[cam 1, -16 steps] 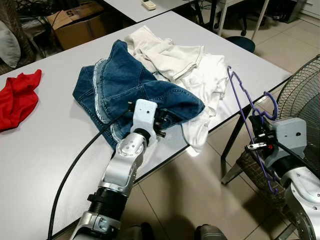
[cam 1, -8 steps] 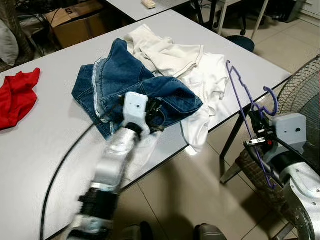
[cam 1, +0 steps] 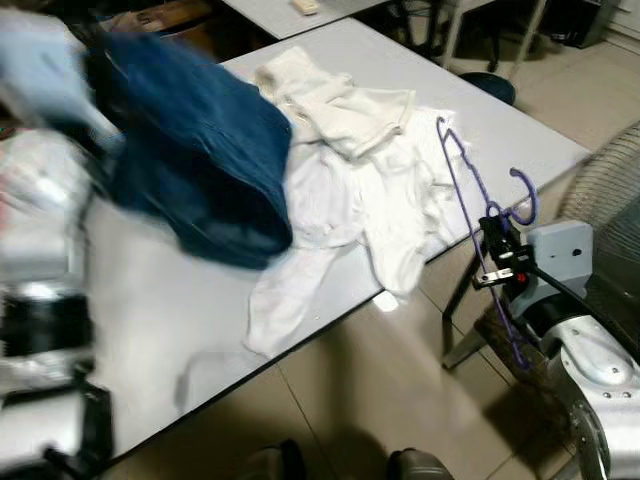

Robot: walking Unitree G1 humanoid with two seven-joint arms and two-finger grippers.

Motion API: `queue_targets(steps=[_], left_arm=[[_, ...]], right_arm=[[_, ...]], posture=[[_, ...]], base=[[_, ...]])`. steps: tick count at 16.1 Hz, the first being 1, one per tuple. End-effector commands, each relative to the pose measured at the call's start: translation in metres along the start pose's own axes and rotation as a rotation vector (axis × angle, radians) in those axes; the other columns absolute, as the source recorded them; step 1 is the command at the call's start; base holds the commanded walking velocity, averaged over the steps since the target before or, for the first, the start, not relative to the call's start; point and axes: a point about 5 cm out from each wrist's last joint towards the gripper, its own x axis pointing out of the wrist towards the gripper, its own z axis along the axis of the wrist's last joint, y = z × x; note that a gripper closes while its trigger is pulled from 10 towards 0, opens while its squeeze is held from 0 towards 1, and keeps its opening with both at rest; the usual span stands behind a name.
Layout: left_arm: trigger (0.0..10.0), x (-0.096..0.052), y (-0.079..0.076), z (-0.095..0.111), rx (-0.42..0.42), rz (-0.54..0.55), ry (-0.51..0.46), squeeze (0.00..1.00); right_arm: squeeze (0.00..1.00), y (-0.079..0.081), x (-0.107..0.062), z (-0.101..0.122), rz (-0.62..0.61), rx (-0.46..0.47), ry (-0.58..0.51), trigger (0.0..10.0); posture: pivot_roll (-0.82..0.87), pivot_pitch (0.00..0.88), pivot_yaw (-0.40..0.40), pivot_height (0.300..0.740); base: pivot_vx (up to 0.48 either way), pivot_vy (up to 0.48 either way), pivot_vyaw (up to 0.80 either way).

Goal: Hang hanger

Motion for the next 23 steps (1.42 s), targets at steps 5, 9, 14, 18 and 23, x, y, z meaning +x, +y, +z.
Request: queue_targets(steps=[5, 9, 14, 18, 23], left_arm=[[0.0, -0.031, -0.090, -0.039, 0.115, -0.616, 0.261, 0.00], [0.0, -0.073, -0.091, -0.084, 0.283, -0.781, 0.511, 0.00], [10.0, -0.079, -0.098, -0.087, 0.080, -0.659, 0.547, 0.00], [10.0, -0.103, -0.122, -0.084, -0.102, -0.716, 0.557, 1.00], [10.0, -0.108, -0.127, -0.088, 0.039, -0.749, 0.558, 0.00]], right_arm=[[0.00, 0.007, 0.001, 0.000, -0.002, 0.019, -0.026, 10.0], [0.00, 0.006, -0.004, -0.003, -0.011, 0.015, -0.013, 10.0], [0.00, 0.006, -0.005, -0.004, -0.012, 0.014, -0.014, 10.0], [0.00, 0.005, -0.006, -0.004, -0.016, 0.013, -0.014, 10.0], [0.00, 0.004, -0.006, -0.003, -0.016, 0.011, -0.013, 10.0]], posture=[[-0.20, 0.088, 0.138, 0.740], [-0.21, 0.089, 0.144, 0.740], [-0.21, 0.085, 0.146, 0.740], [-0.21, 0.088, 0.149, 0.740], [-0.21, 0.095, 0.145, 0.740]], base=[[0.000, 0.000, 0.00], [0.000, 0.000, 0.00], [0.000, 0.000, 0.00], [0.000, 0.000, 0.00], [0.000, 0.000, 0.00]])
